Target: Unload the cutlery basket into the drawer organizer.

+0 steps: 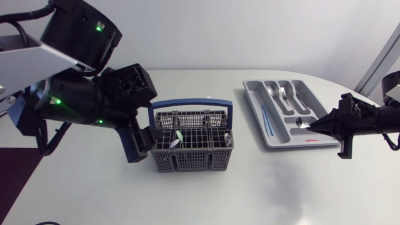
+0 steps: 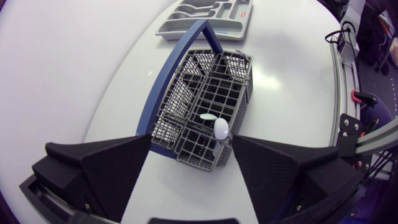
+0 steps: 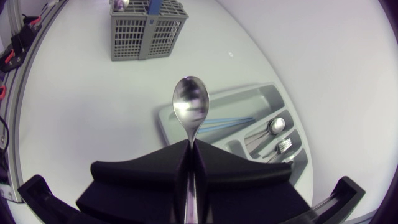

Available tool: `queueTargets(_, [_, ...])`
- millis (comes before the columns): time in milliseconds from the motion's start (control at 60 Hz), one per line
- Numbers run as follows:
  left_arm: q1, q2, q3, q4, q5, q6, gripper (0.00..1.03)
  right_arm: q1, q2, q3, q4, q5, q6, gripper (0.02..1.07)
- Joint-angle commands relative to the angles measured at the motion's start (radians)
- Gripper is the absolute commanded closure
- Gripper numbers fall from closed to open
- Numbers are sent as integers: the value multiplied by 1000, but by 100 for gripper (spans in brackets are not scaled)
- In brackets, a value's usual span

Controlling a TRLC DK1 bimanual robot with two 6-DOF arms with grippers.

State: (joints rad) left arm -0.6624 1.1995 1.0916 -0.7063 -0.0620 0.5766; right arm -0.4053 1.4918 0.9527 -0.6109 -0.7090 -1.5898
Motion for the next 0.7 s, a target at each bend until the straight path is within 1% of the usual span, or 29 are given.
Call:
queueTargets(0, [-2,20,-21,-9,-10,-17,9,-15,96,90,-43,23,-107,101])
queueTargets(150, [4,55,-15,-16,-15,-47,9,-15,259,227,-81,115,-170,101])
queueTargets(250, [9,72,-10,-24,-15,-66,9,-15,337,282,-82,166,-187,101])
queueTargets(317, [6,83,-12,-30,-15,-84,9,-12,383,299,-76,204,-210,101])
queueTargets(417, [-3,100,-9,-41,-15,-110,9,-9,427,299,-7,250,-216,101])
queueTargets(550, [-28,114,-7,-48,-21,-141,9,-6,464,307,23,295,-240,101])
queueTargets(633, [-54,123,-9,-47,-44,-167,9,-6,479,311,45,307,-248,101])
queueTargets(683, [-63,133,-10,-45,-45,-184,9,-4,487,313,51,319,-248,99])
